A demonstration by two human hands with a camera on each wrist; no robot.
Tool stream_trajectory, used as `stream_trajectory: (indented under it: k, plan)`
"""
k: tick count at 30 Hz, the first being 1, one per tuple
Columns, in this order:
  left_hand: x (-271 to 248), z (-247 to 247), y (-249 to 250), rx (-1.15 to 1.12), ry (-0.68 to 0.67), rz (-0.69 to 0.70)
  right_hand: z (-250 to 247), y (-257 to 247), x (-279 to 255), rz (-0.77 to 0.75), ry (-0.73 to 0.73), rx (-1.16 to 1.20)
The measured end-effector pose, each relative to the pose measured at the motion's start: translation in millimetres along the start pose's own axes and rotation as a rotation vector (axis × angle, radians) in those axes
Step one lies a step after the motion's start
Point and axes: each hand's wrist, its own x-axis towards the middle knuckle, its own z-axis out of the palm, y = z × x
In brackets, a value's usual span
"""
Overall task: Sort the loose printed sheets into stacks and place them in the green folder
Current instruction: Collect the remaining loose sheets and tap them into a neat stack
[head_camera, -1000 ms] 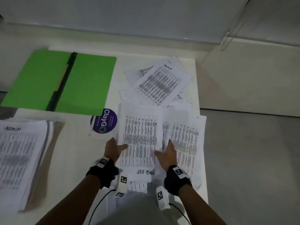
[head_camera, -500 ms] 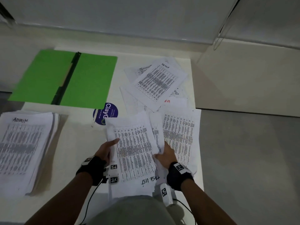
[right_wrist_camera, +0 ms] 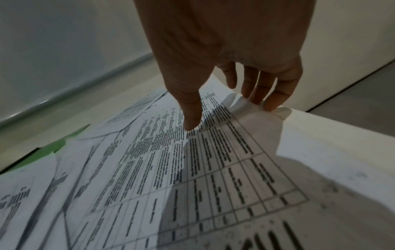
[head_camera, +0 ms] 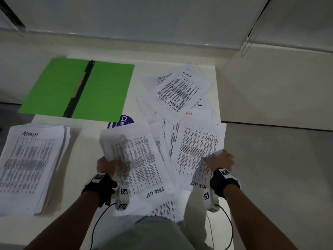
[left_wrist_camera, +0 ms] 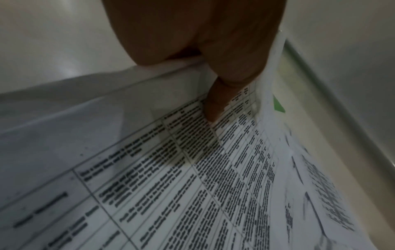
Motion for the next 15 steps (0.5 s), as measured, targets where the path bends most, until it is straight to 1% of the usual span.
stream_trajectory:
  k: [4,7,8,10,13,15]
  plan:
    - [10,-6,-3,-0.048,0.000,-0.032,14,-18,-2,-0.053,-0.025,0.052]
    - [7,-3,-5,-0.049,-0.047,-0.029,25,-30,-9,-0.056,-0.035,-0.048]
    - [5,-1,-5,-0.037,-0.064,-0.023,28,-34,-9,-0.058,-0.052,-0.043]
    - [4,4,-9,-0.009,-0.077,-0.008,35,-40,-11,-0.094,-0.085,0.044]
    - [6,8,-14,0.071,-0.078,0.008,36,-48,-17,-0.140,-0.042,0.155]
    - [7,8,-15,0.104,-0.078,0.022,36,-51,-20,-0.154,-0.064,0.157]
